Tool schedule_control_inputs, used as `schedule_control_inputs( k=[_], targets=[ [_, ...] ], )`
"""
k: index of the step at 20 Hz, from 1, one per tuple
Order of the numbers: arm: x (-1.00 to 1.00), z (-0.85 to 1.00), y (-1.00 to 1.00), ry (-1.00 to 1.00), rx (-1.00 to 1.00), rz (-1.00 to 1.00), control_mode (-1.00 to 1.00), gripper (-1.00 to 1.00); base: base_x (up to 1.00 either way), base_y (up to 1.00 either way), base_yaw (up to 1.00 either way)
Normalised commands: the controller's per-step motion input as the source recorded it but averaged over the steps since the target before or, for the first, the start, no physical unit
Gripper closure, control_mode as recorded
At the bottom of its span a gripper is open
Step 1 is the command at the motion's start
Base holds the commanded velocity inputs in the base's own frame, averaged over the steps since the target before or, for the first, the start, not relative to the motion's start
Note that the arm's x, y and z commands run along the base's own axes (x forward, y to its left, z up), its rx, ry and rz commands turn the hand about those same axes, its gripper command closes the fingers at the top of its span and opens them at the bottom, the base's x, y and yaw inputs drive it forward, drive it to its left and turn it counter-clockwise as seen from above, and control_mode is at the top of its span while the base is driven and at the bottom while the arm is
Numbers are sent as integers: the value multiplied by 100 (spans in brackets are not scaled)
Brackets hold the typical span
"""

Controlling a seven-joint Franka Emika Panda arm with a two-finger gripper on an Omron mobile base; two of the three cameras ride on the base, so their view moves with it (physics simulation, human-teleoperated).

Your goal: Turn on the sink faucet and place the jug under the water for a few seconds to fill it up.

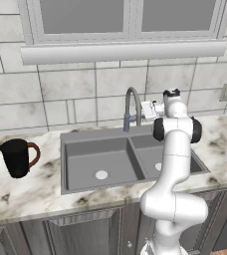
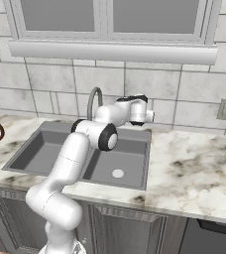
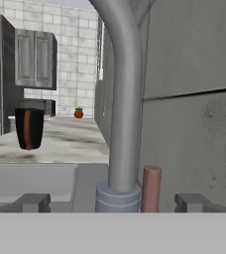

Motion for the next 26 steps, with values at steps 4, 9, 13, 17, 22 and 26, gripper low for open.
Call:
schedule_control_inputs(
  k=[4,9,13,17,22,26],
  targets=[
    [-10,14,11,1,0,-5,-100,-100,0,0,0],
    [6,0,3,4,0,-9,-100,100,0,0,0],
    [14,0,0,1,0,-16,-100,100,0,0,0],
    [11,0,-3,5,0,-22,-100,100,0,0,0],
    [16,-1,-44,9,1,-19,-100,100,0,0,0],
    [19,-25,-88,7,4,-19,-100,100,0,0,0]
  ],
)
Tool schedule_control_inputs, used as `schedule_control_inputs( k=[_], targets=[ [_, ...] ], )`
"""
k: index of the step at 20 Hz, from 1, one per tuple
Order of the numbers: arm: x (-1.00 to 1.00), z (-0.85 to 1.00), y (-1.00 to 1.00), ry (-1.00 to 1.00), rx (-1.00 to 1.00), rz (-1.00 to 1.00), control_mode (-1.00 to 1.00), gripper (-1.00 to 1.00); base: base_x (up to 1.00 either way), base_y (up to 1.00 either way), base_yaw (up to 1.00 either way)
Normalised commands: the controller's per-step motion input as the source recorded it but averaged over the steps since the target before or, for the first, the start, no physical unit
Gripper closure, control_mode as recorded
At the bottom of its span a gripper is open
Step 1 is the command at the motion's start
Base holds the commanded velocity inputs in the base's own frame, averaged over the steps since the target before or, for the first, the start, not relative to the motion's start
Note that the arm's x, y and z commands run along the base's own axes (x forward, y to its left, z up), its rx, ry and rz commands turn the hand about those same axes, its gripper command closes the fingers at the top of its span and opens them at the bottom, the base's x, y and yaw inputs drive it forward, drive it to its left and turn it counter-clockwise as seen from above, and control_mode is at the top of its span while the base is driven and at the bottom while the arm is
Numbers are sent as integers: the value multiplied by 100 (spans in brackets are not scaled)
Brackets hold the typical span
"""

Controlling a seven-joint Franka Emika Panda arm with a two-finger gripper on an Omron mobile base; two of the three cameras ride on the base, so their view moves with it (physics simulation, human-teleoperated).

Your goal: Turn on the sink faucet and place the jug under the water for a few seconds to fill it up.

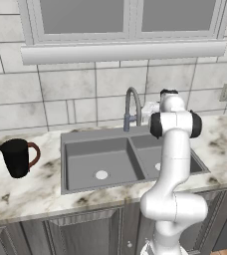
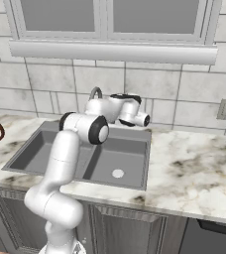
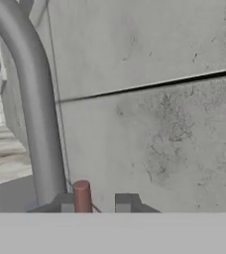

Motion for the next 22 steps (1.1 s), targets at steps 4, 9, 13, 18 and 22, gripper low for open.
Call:
schedule_control_inputs(
  k=[4,9,13,18,22],
  targets=[
    [21,-40,-100,10,7,-19,-100,100,0,0,0],
    [12,-61,-100,11,8,-22,-100,100,0,0,0],
    [3,-89,-99,16,5,-22,-100,100,0,0,0],
    [1,-74,-74,16,0,-21,-100,100,0,0,0],
    [-4,-5,-13,7,0,-9,-100,100,0,0,0]
  ],
)
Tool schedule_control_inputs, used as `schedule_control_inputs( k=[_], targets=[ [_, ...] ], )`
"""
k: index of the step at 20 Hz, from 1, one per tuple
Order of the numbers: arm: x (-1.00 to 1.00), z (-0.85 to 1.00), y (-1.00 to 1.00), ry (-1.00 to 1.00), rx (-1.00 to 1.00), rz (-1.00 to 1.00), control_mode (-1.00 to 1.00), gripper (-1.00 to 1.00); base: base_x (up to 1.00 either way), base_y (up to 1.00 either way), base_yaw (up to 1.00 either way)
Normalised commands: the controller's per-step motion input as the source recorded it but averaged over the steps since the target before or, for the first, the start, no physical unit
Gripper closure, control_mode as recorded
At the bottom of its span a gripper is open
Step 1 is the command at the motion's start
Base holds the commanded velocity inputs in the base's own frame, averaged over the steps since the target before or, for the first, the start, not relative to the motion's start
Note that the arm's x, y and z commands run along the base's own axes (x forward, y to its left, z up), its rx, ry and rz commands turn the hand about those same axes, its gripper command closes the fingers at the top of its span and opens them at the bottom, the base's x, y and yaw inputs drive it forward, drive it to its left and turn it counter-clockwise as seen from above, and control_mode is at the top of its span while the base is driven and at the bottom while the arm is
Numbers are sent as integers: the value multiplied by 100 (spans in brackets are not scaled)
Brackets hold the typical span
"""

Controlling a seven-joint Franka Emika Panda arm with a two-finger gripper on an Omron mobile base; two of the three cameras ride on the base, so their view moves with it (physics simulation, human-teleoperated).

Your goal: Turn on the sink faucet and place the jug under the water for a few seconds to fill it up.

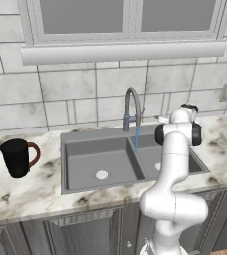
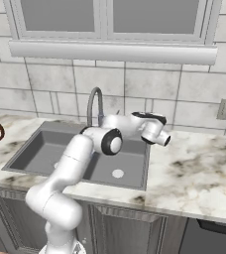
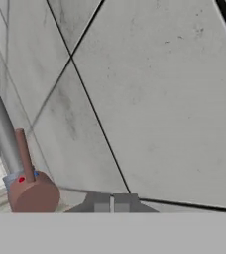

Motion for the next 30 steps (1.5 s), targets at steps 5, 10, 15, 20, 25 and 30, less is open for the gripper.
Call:
schedule_control_inputs(
  k=[5,10,15,20,25,30],
  targets=[
    [-52,36,0,-6,-5,-2,-100,-100,0,0,0],
    [-100,96,21,-20,-16,-3,-100,-100,0,0,0],
    [-100,100,46,-24,-25,0,-100,-100,0,0,0],
    [-100,89,56,-37,-29,0,-100,-100,0,0,0],
    [-100,50,74,-22,-25,0,-100,-100,0,0,0],
    [-100,31,99,-10,-30,0,-100,-100,0,0,0]
  ],
)
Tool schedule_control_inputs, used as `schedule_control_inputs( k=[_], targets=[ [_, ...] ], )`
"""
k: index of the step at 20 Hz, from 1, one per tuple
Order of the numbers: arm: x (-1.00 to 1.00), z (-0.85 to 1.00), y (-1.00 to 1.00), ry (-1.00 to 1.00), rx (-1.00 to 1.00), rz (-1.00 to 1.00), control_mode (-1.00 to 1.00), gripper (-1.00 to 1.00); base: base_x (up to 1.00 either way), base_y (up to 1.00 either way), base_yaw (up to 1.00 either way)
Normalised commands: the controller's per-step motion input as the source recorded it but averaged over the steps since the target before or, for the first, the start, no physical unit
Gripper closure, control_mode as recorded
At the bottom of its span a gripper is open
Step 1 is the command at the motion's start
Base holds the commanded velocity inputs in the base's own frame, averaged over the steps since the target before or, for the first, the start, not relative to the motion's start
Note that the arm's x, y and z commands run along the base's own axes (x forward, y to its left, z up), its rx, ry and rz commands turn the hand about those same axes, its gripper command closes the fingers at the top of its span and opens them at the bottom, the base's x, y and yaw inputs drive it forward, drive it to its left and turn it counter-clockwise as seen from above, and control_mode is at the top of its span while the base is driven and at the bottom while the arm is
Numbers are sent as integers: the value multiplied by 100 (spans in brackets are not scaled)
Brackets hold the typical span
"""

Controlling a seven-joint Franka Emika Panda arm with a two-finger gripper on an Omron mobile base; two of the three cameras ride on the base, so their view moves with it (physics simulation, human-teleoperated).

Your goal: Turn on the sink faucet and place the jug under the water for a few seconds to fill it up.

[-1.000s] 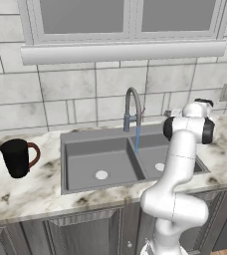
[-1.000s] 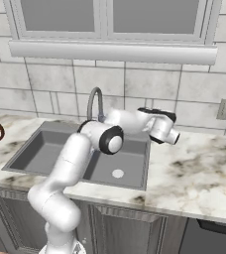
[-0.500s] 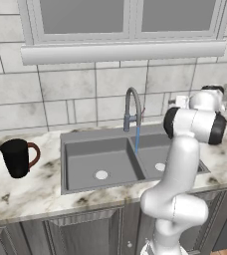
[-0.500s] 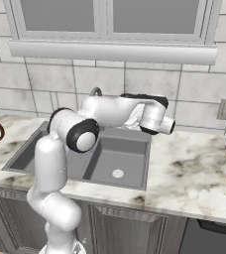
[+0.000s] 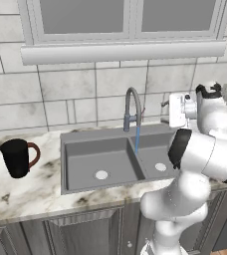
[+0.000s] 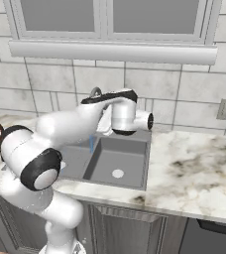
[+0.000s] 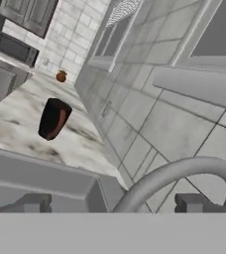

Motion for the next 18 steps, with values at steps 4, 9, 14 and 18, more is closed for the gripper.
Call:
schedule_control_inputs(
  k=[4,9,14,18],
  targets=[
    [-99,28,100,-1,-28,0,-100,-100,0,0,0],
    [-80,23,100,1,-19,0,-100,-100,0,0,0],
    [-64,4,100,13,-14,0,-100,-100,0,0,0],
    [-36,-1,100,22,-17,0,-100,-100,0,0,0]
  ],
)
